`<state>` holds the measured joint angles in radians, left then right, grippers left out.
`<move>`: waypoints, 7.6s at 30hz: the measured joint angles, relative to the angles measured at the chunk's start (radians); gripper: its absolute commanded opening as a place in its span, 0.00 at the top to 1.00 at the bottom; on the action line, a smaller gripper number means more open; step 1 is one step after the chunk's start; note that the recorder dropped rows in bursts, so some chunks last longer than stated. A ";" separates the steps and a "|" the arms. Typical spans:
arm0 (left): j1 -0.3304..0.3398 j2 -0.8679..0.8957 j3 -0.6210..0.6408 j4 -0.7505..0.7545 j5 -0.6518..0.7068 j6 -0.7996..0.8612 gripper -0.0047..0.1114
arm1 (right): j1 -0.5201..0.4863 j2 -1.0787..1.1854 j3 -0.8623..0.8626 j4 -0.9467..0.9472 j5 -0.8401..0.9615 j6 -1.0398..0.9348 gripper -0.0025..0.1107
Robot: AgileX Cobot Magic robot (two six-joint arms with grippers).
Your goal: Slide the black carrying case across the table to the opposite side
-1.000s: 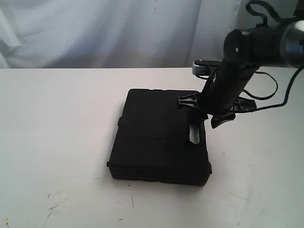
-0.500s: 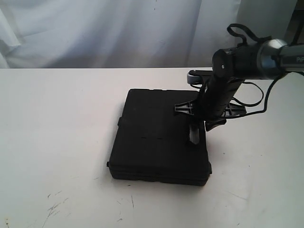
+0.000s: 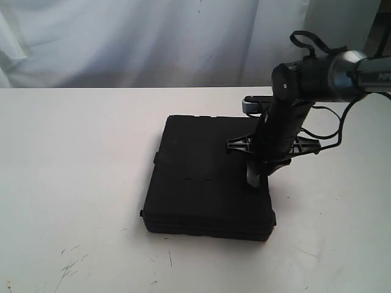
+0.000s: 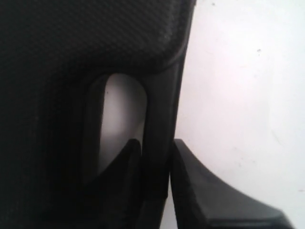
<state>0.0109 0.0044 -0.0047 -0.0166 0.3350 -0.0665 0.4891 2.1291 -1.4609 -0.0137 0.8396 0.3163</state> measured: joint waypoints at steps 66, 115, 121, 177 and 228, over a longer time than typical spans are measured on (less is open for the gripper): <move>0.000 0.000 0.000 0.000 0.000 0.000 0.96 | -0.310 -0.037 -0.001 -0.198 0.126 -0.146 0.85; 0.000 0.000 0.000 0.000 0.000 0.000 0.96 | -0.204 -1.275 0.597 0.107 -0.174 -0.134 0.98; 0.000 0.000 0.000 0.000 0.000 0.000 0.96 | -0.202 -1.491 0.604 0.110 -0.159 -0.134 0.98; 0.000 0.000 0.000 0.000 0.000 0.000 0.96 | -0.449 -2.124 1.458 0.074 -0.581 -0.316 0.98; 0.000 0.000 0.000 0.000 0.000 0.000 0.96 | -0.449 -2.124 1.458 0.080 -0.505 -0.359 0.98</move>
<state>0.0109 0.0044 -0.0047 -0.0166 0.3350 -0.0665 0.0398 0.0051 -0.0025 0.0664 0.3350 -0.0431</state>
